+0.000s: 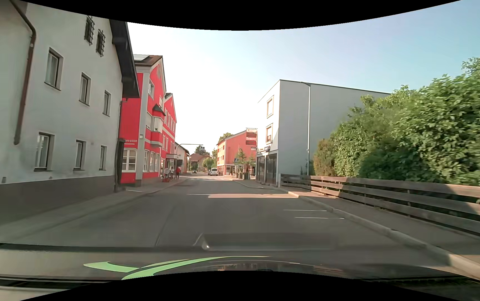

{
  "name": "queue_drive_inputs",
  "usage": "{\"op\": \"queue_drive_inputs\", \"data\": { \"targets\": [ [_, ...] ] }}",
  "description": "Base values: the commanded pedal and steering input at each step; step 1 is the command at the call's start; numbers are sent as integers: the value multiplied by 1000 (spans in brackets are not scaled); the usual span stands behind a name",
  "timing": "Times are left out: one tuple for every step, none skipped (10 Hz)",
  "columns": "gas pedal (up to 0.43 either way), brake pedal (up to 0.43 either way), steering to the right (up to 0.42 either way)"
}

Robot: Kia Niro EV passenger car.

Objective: Follow the waypoints while adhering to traffic rules and regulations

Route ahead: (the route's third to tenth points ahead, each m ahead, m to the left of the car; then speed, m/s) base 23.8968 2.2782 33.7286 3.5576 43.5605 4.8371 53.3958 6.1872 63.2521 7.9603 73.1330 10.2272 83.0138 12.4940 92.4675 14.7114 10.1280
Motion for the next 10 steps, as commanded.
{"op": "queue_drive_inputs", "data": {
  "targets": [
    [98, 0, -16],
    [98, 0, -17],
    [98, 0, -18],
    [98, 0, -22],
    [98, 0, -25],
    [98, 0, -25],
    [87, 0, -25],
    [87, 0, -25],
    [79, 0, -25],
    [59, 0, -25]
  ]
}}
